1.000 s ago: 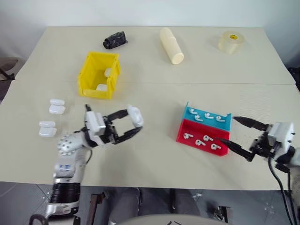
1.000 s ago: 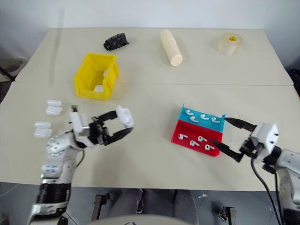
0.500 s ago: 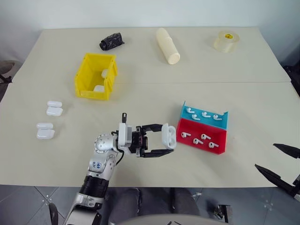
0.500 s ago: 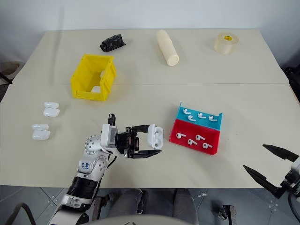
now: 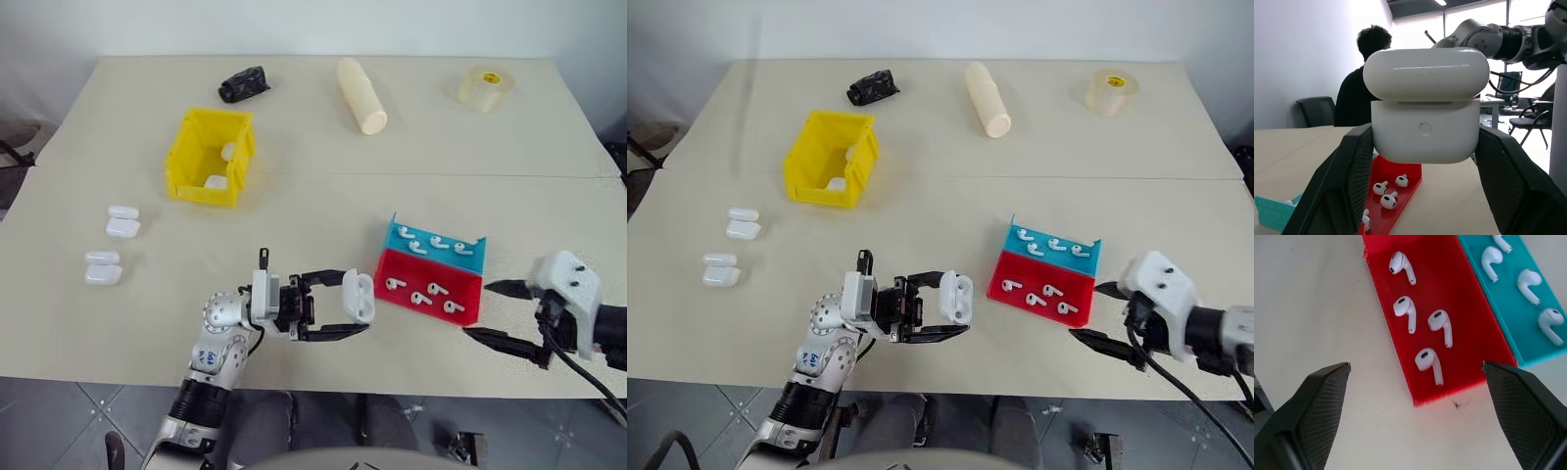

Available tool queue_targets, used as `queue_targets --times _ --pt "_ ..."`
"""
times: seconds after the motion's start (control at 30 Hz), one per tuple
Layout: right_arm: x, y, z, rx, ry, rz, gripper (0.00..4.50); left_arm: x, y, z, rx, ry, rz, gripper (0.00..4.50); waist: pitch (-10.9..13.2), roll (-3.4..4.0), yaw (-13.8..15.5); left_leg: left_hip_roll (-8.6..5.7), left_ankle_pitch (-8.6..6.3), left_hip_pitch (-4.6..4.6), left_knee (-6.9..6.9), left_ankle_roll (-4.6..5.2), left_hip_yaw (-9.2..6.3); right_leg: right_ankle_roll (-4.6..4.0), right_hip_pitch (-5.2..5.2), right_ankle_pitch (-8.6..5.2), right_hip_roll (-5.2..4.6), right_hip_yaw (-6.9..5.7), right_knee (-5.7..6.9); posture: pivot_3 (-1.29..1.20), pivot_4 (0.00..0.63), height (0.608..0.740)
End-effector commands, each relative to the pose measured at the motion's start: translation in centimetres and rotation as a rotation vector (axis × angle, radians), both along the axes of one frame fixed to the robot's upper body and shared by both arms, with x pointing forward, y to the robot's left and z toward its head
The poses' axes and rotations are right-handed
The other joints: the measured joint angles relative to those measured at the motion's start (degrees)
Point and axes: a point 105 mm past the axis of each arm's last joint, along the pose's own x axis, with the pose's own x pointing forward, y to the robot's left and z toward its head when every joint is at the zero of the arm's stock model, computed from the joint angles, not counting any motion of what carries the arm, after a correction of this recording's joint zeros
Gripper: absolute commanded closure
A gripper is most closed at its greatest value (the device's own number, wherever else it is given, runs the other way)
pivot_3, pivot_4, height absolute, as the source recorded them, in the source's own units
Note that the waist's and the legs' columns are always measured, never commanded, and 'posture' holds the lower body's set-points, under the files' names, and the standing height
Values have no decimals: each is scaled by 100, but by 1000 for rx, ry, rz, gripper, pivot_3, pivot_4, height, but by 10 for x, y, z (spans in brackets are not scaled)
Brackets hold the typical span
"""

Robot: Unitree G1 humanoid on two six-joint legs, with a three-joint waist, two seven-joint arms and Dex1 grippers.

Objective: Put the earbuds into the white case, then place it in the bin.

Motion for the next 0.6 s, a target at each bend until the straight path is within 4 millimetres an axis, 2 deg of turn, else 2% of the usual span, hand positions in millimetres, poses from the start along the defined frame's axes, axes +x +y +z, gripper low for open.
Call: queue_targets --times 0.03,0.13,0.4,0.6 --pt "6 8 -1 -79 51 30 0 -6 -1 12 -20 -47 -24 1738 1 -1 18 1 0 -1 -2 0 -2 0 0 0 1 -3 -4 0 150 740" --pt "13 14 -3 -120 66 54 0 -7 -1 9 -9 -57 -24 1738 0 -1 35 2 0 -3 -4 0 -3 0 -1 0 1 -6 -6 0 150 740" --pt "32 14 -19 -269 64 47 0 -8 -4 16 -13 -55 -23 1738 1 -1 32 0 0 -10 -2 0 1 5 -6 3 0 -4 -13 0 150 740" --pt "38 14 -19 -316 63 62 0 -7 -3 16 -8 -50 -10 1738 0 0 19 0 0 -10 -4 0 1 5 -9 3 1 -3 -12 0 150 740"
